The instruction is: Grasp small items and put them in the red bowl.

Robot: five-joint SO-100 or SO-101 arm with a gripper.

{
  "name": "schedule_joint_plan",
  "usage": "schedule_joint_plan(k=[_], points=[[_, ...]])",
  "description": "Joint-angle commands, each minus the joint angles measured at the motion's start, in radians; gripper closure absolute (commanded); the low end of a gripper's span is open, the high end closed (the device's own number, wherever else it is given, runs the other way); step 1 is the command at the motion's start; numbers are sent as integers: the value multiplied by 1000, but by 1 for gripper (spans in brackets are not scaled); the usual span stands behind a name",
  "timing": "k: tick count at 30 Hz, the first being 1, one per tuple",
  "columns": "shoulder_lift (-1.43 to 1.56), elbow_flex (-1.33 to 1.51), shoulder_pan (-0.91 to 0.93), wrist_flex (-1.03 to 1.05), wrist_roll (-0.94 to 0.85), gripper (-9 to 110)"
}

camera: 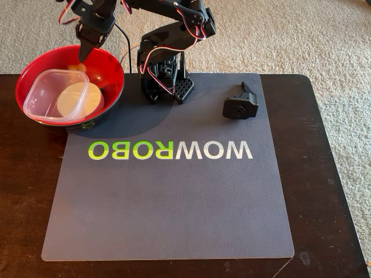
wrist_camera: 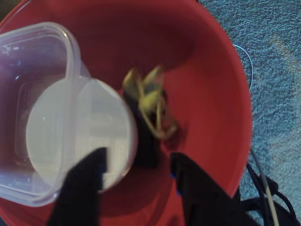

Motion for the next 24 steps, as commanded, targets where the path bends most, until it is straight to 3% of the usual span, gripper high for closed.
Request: schedule_joint_plan(k=[1,7,12,24], points=[[-3,-18,-2,6,8,76],[218,-172,-259,291,-87,74],[344,-253,-572,310,-318,74],[-9,-218,-1413,216,-278,59]])
